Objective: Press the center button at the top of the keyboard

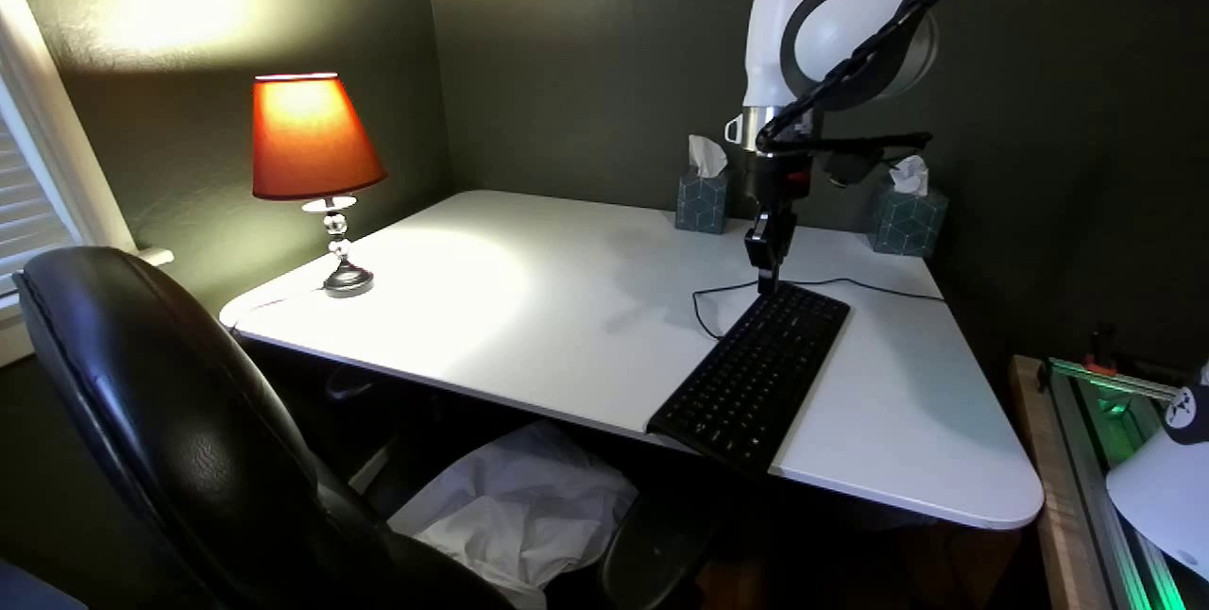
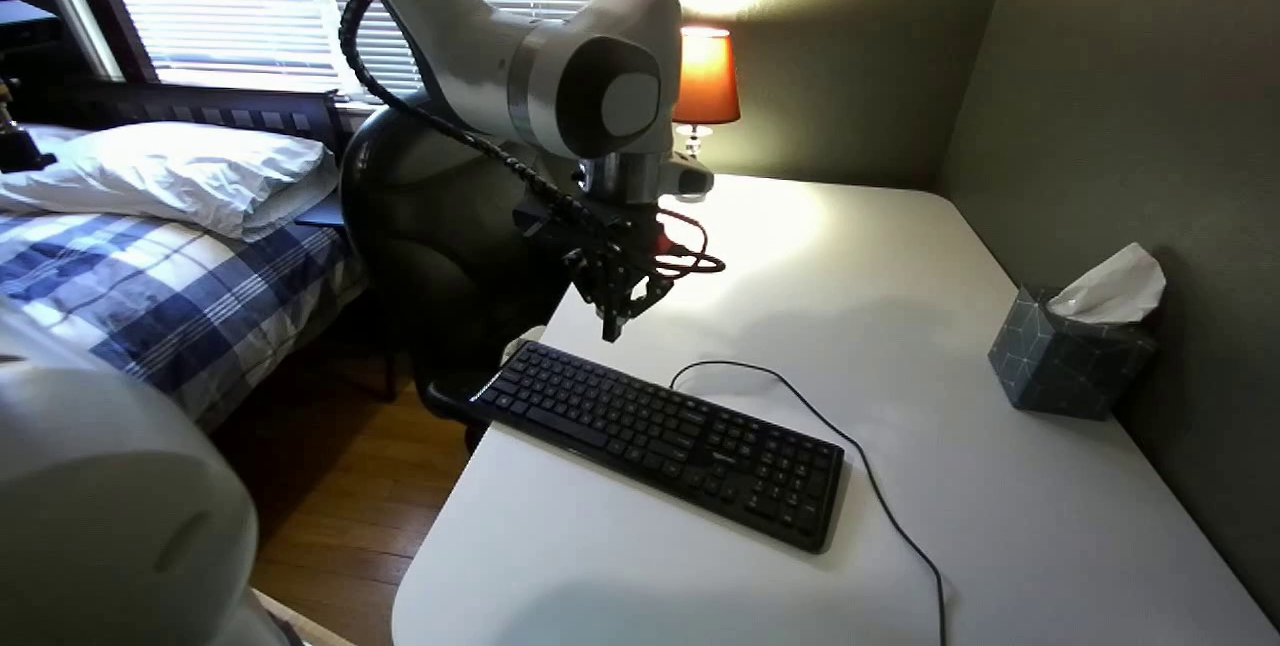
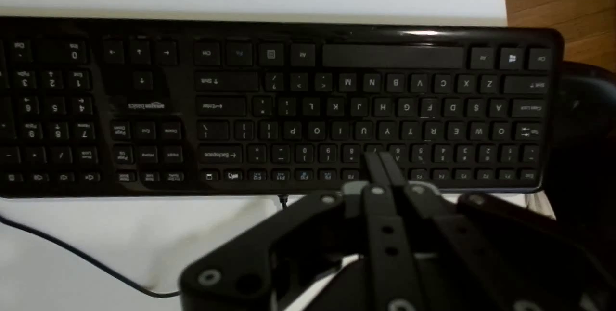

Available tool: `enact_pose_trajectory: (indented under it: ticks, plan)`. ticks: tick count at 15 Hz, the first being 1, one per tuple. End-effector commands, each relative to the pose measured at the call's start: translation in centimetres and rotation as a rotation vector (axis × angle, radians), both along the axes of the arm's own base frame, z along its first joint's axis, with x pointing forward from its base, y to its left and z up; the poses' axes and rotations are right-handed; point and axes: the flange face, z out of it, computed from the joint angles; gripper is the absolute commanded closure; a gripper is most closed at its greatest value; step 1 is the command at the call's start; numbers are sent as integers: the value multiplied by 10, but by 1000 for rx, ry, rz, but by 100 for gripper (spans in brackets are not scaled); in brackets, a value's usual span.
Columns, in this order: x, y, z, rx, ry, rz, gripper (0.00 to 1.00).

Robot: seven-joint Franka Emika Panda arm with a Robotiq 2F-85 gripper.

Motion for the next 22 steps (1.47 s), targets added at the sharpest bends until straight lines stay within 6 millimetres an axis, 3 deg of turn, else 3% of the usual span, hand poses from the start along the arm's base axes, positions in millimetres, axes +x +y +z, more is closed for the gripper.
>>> enact_pose_trajectory:
  ticks: [1, 22]
  plan:
    - [10, -4, -16, 1, 6, 18, 100]
    - [31, -25, -77, 21, -2, 27, 100]
